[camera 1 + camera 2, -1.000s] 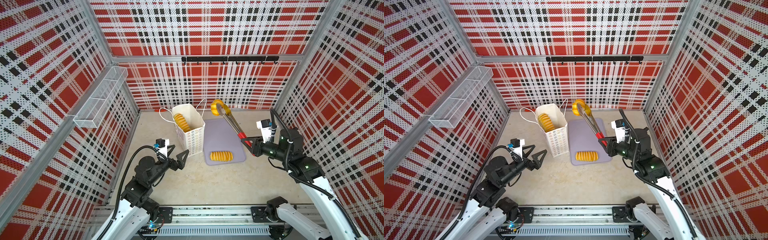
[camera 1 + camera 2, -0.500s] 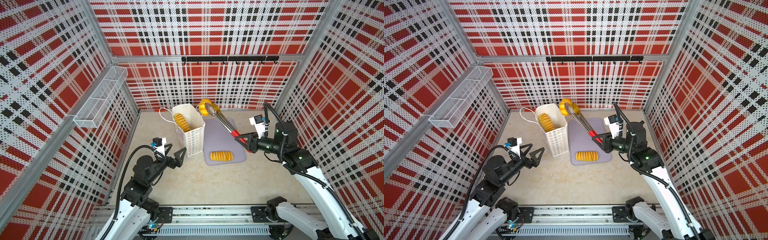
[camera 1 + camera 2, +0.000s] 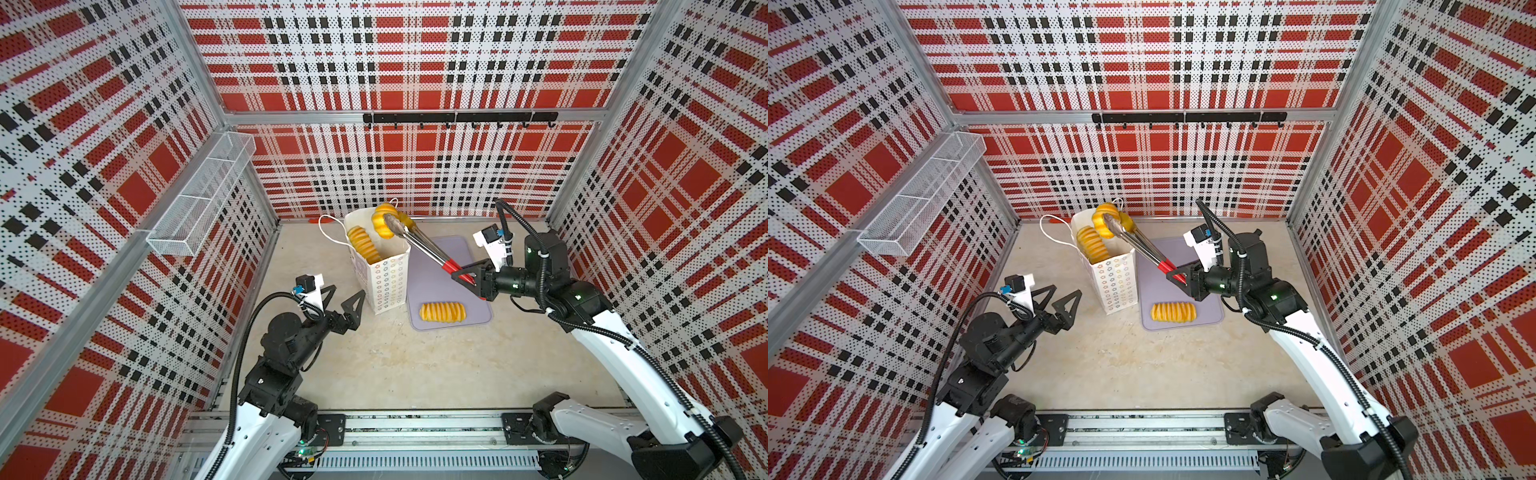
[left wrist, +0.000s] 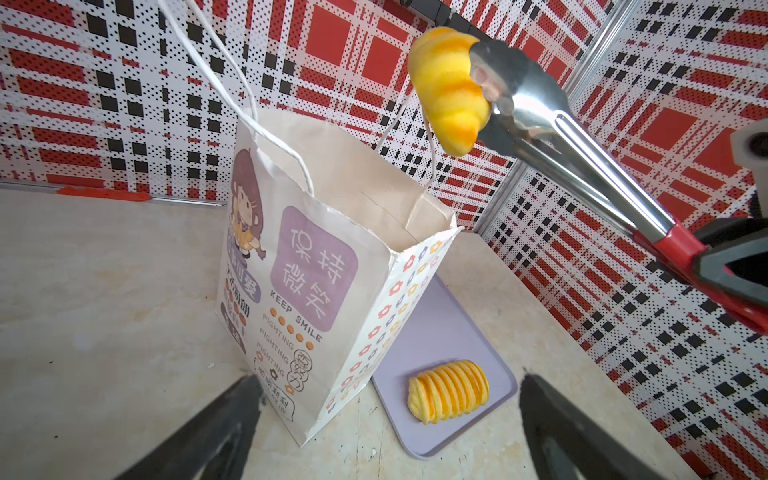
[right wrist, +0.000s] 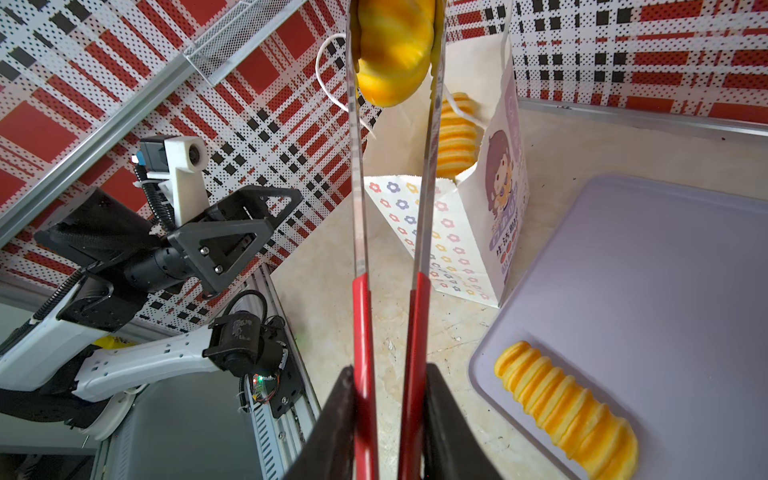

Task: Place the fake bread into the paper bag
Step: 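Carry the yellow bun over the bag opening with the right tongs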

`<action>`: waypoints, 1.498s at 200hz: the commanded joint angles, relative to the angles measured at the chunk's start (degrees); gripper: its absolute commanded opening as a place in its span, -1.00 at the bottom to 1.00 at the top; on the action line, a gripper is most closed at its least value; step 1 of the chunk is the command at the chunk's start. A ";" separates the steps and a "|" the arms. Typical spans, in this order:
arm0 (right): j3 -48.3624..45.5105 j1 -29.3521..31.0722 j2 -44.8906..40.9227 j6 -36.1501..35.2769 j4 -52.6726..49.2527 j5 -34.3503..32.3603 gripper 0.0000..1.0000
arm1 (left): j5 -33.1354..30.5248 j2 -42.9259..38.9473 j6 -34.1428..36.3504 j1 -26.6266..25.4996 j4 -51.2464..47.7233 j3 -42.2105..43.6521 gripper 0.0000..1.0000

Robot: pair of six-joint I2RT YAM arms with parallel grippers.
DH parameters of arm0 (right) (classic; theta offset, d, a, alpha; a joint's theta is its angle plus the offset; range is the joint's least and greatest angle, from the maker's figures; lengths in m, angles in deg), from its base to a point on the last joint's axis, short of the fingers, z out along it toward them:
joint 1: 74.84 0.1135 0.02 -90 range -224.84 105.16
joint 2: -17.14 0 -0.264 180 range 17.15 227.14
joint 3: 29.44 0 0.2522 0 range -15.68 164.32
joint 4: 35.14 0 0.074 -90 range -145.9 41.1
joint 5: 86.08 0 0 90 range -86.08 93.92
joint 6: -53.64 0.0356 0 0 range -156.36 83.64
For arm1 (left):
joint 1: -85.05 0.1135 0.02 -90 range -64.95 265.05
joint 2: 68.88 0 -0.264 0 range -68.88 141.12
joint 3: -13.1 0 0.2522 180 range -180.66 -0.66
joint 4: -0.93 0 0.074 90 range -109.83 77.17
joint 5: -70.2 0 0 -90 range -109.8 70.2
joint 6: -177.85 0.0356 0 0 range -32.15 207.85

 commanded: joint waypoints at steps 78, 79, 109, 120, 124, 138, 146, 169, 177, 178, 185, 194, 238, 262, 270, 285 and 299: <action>3.93 0.74 -2.90 -2.24 1.40 -2.14 -0.46 | -0.59 -0.11 -0.42 1.18 0.10 0.79 1.00; 3.99 0.73 -2.89 -2.24 1.40 -2.17 -0.46 | -0.56 -0.10 -0.39 1.18 0.12 0.79 1.00; 6.17 0.72 -3.23 -2.30 1.13 -2.23 -0.46 | -0.37 0.18 -0.50 1.52 0.22 0.79 1.00; 6.82 0.72 -3.08 -2.32 1.13 -2.15 -0.46 | -0.18 0.22 -0.49 1.76 0.32 0.78 1.00; 6.97 0.72 -3.02 -2.24 1.15 -2.11 -0.46 | -0.08 0.24 -0.53 1.85 0.30 0.86 1.00; 7.20 0.73 -2.67 -2.15 1.20 -1.57 -0.46 | 0.17 0.26 -0.49 1.96 0.48 0.96 1.00; 6.97 0.80 -2.46 -2.06 1.22 -1.54 -0.46 | 0.24 0.27 -0.46 2.05 0.49 0.97 1.00; 6.03 0.87 -1.85 -1.82 1.81 -1.44 -0.46 | 0.38 0.17 -0.51 2.57 0.49 0.95 1.00; 5.76 0.91 -1.59 -1.75 2.00 -1.42 -0.46 | 0.40 0.10 -0.53 2.81 0.54 0.92 1.00; 5.74 0.94 -1.58 -1.77 2.05 -1.42 -0.46 | 0.38 0.09 -0.53 2.83 0.56 0.95 1.00; 5.63 1.05 -1.33 -1.78 2.09 -1.51 -0.46 | 0.50 0.09 -0.53 3.16 0.63 0.96 1.00; 5.45 1.07 -0.69 -1.80 1.95 -1.55 -0.46 | 0.79 0.09 -0.52 3.56 0.67 0.97 1.00; 3.72 2.38 1.51 -2.06 1.83 -2.46 -0.46 | 0.80 -0.19 -0.62 3.99 0.76 1.07 1.00; 2.66 3.47 2.62 -2.04 2.12 -3.79 -0.46 | 0.56 -0.26 -0.66 4.07 0.69 1.14 1.00; 2.64 3.94 3.10 -2.05 2.08 -4.25 -0.46 | 0.57 -0.19 -0.68 4.12 0.76 1.13 1.00; 3.19 4.82 4.15 -2.24 1.60 -5.19 -0.46 | 0.66 0.00 -0.64 4.41 0.76 1.13 1.00; 3.90 5.39 5.21 -2.58 0.86 -6.17 -0.46 | 0.97 0.22 -0.69 4.84 0.84 1.14 1.00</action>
